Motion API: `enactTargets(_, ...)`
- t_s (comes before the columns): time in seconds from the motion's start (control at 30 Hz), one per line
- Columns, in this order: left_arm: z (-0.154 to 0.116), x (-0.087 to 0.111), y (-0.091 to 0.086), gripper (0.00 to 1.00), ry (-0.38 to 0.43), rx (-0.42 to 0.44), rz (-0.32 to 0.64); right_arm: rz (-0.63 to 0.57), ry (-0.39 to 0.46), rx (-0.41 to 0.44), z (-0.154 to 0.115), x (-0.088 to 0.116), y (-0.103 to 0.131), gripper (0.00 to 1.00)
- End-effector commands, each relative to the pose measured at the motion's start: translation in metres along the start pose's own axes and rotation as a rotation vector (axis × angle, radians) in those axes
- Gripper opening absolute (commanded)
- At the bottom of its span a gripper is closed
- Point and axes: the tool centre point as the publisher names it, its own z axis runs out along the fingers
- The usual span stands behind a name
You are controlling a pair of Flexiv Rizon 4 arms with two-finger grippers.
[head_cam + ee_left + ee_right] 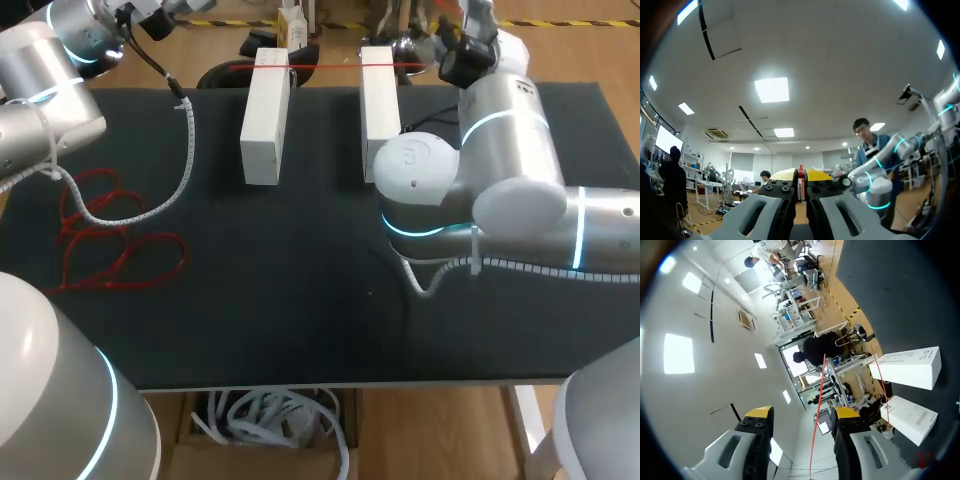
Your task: Grab the tape and strap the tape.
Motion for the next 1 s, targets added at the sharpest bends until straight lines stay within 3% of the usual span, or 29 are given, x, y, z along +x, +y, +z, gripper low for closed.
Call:
enactTargets(0.03, 0.0000, 0.0001, 0.0005, 0.00, 0.000, 0.001, 0.001, -0.002, 0.001, -0.004, 0.0002, 0.0005, -0.0026, 0.49)
enactTargets(1.0, 0.0000, 0.0001, 0.0005, 0.00, 0.000, 0.001, 0.001, 0.002, 0.032, 0.004, 0.0020, 0.0024, -0.0122, 0.35)
